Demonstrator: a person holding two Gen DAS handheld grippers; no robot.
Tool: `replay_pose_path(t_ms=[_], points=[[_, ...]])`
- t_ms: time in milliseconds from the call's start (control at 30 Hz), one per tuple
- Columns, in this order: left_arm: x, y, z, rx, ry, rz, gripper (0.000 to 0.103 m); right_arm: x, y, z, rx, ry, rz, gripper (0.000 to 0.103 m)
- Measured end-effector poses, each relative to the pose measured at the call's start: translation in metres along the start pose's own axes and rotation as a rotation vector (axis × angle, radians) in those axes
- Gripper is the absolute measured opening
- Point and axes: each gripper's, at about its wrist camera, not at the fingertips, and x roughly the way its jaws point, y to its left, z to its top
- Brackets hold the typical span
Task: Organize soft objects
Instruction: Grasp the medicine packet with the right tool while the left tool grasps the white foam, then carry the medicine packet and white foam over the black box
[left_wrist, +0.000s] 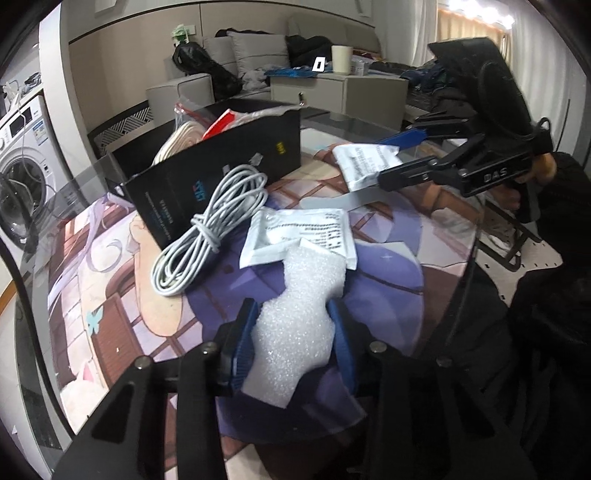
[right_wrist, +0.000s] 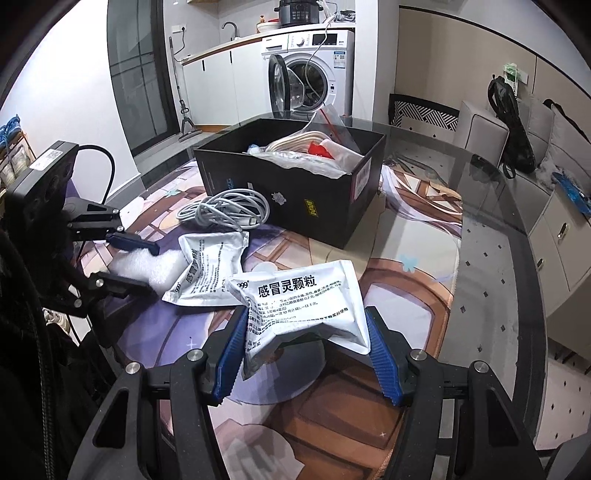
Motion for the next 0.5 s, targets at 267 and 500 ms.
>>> replay_pose_path(t_ms=[267,500], points=[[-0.013,0.003,0.001,-0.026,-0.031,0.001,0.038,-0.008,0.000,0.002,0.006,-0.035,0.000,0.062],[-0.024,0.021,0.007,-0.105,-0.082,0.055,0.038,-0.020,0.001,0.010,0.024,-0.087,0.003,0.062]])
